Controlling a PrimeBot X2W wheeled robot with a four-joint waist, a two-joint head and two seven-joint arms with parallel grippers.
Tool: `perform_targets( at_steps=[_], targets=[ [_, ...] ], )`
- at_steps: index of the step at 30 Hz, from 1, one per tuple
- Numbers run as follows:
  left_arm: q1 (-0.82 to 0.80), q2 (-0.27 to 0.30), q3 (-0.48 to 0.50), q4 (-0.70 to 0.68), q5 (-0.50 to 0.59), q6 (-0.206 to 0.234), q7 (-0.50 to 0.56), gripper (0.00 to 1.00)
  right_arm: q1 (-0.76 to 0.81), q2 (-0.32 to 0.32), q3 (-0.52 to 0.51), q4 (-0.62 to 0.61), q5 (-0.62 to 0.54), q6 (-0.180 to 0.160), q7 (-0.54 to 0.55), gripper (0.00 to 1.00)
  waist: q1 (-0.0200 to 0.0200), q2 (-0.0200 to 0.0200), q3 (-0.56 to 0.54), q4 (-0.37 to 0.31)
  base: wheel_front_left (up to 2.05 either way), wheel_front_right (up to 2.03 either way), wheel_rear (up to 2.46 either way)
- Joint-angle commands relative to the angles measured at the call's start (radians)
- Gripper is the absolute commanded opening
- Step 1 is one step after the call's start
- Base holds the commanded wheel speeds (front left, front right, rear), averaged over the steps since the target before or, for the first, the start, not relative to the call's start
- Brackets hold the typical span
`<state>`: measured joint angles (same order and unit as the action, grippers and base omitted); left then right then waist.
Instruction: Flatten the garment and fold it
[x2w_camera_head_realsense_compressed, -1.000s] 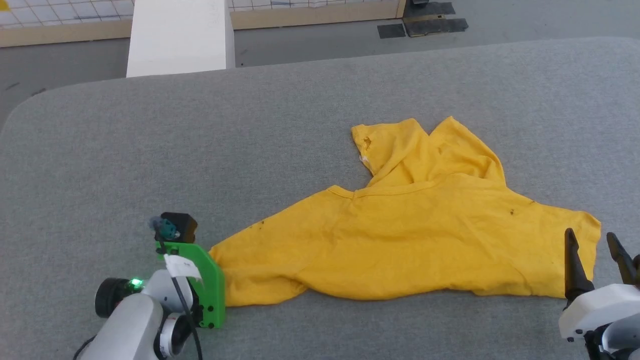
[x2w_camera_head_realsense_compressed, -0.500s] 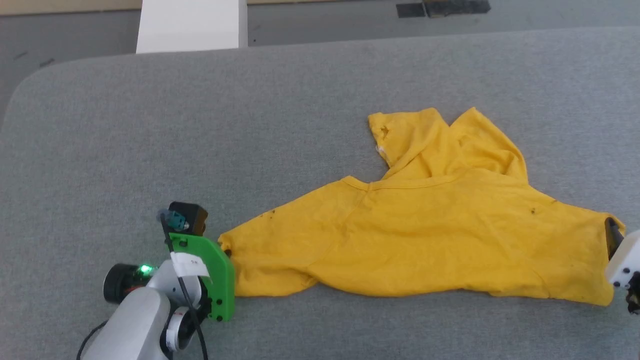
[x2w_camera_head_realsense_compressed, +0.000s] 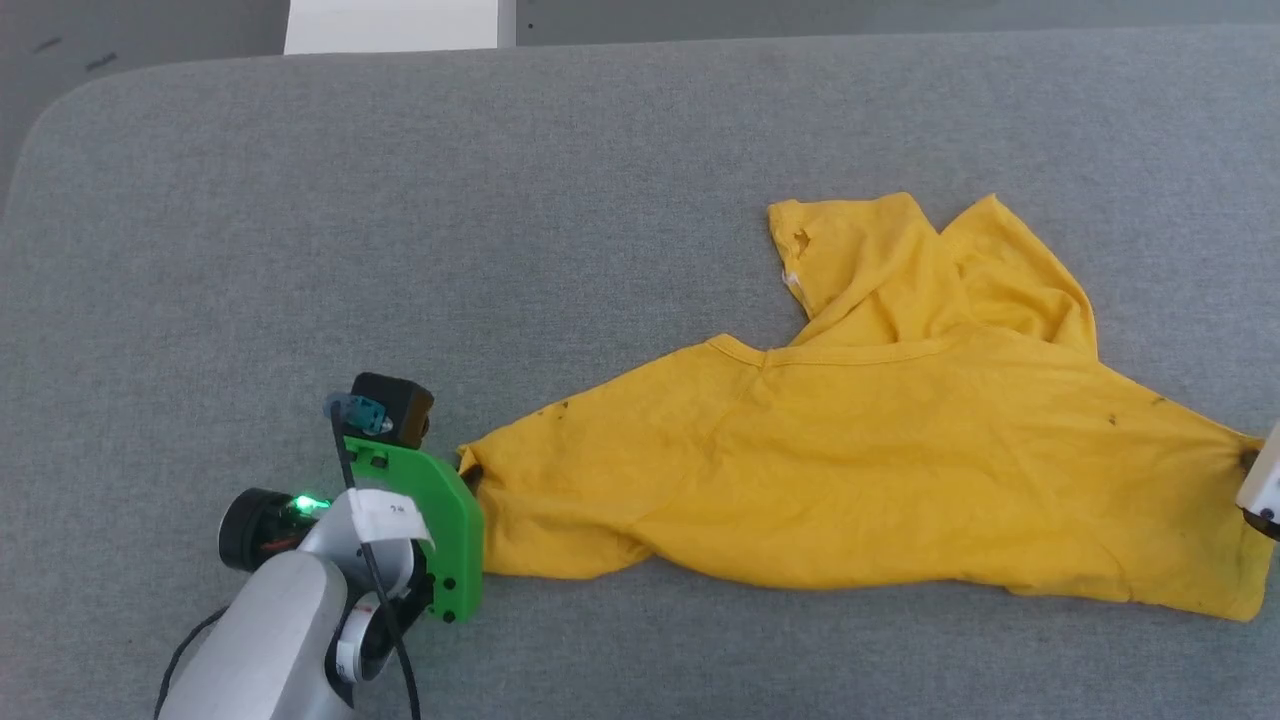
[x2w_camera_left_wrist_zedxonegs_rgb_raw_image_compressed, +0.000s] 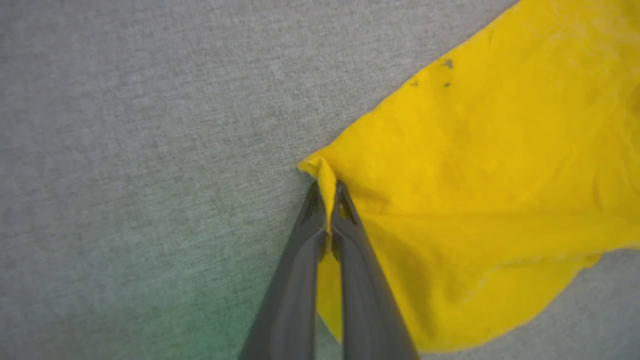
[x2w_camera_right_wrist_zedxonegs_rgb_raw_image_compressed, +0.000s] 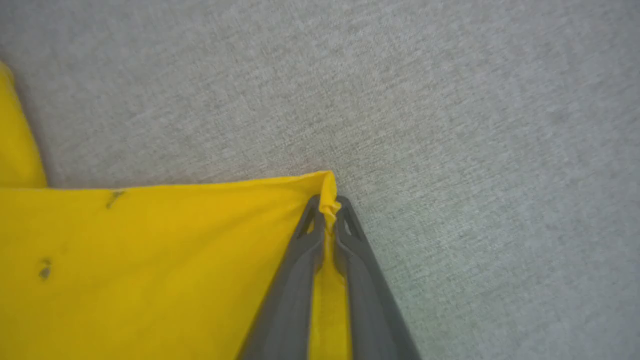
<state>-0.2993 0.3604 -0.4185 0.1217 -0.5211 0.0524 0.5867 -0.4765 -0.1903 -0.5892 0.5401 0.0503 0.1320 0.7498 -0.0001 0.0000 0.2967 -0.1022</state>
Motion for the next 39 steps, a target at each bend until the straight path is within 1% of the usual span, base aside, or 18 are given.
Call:
perform_targets(
  at_steps=[1,3,4,7,10,13,16,19,22,24,26,28,32,36,39],
  targets=[
    [0.006,0.002,-0.017,0.023,-0.004,-0.013,0.002,0.0,0.027,0.026,0.009,0.021,-0.012,-0.001,0.04,0.0,0.0001,0.0,-0.005,-0.003,0.0,0.0,0.0],
    [0.004,0.006,-0.021,0.016,-0.015,-0.041,-0.012,0.0,0.032,0.022,0.033,-0.01,-0.016,-0.001,0.054,0.0,0.0001,0.0,-0.019,-0.007,0.0,0.0,0.0],
    [0.004,0.007,-0.014,0.003,-0.046,-0.077,-0.027,0.0,0.044,0.008,0.059,-0.048,-0.023,-0.001,0.067,0.0,0.0001,0.0,-0.038,-0.011,0.0,0.0,0.0],
    [-0.012,0.021,0.015,-0.036,-0.098,-0.122,-0.055,0.0,0.049,-0.018,0.107,-0.131,-0.012,-0.001,0.075,0.0,0.0001,0.0,-0.067,-0.017,0.0,0.0,0.0],
    [-0.05,0.041,0.065,-0.082,-0.133,-0.139,-0.094,0.0,0.045,-0.063,0.173,-0.23,0.0,-0.001,0.067,0.0,0.0001,0.0,-0.091,-0.022,0.0,0.0,0.0],
    [-0.118,0.072,0.118,-0.123,-0.136,-0.139,-0.118,0.0,0.014,-0.104,0.225,-0.326,0.021,-0.001,0.052,0.0,0.0001,0.0,-0.101,-0.025,0.0,0.0,0.0],
    [-0.206,0.077,0.164,-0.152,-0.138,-0.125,-0.135,0.0,-0.043,-0.144,0.294,-0.39,0.036,-0.001,0.035,0.0,0.0001,0.0,-0.088,-0.03,0.0,0.0,0.0],
    [-0.325,0.082,0.205,-0.161,-0.117,-0.096,-0.154,0.0,-0.143,-0.183,0.366,-0.417,0.046,-0.001,-0.002,0.0,0.0001,0.0,-0.046,-0.04,0.0,0.0,0.0],
    [-0.454,0.089,0.23,-0.141,-0.089,-0.07,-0.156,0.0,-0.271,-0.202,0.413,-0.407,0.038,-0.001,-0.05,0.0,0.0001,0.0,0.016,-0.05,0.0,0.0,0.0],
    [-0.557,0.098,0.238,-0.115,-0.051,-0.054,-0.167,0.0,-0.368,-0.218,0.446,-0.39,0.021,-0.001,-0.095,0.0,0.0001,0.0,0.064,-0.054,0.0,0.0,0.0],
    [-0.663,0.11,0.24,-0.077,0.004,-0.042,-0.201,0.0,-0.465,-0.241,0.494,-0.366,-0.001,-0.001,-0.155,0.0,0.0001,0.0,0.112,-0.056,0.0,0.0,0.0],
    [-0.757,0.111,0.248,-0.033,0.046,-0.022,-0.244,0.0,-0.556,-0.253,0.527,-0.331,-0.021,-0.001,-0.216,0.0,0.0001,0.0,0.154,-0.06,0.0,0.0,0.0],
    [-0.925,0.104,0.268,0.039,0.102,0.015,-0.333,0.0,-0.731,-0.25,0.548,-0.26,-0.075,-0.001,-0.344,0.0,0.0001,0.0,0.225,-0.072,0.0,0.0,0.0],
    [-1.078,0.087,0.29,0.098,0.133,0.045,-0.434,0.0,-0.89,-0.215,0.516,-0.211,-0.15,-0.001,-0.476,0.0,0.0001,0.0,0.271,-0.08,0.0,0.0,0.0],
    [-1.181,0.067,0.318,0.136,0.129,0.06,-0.513,0.0,-0.997,-0.189,0.491,-0.18,-0.212,-0.001,-0.567,0.0,0.0001,0.0,0.292,-0.082,0.0,0.0,0.0]
  ],
)
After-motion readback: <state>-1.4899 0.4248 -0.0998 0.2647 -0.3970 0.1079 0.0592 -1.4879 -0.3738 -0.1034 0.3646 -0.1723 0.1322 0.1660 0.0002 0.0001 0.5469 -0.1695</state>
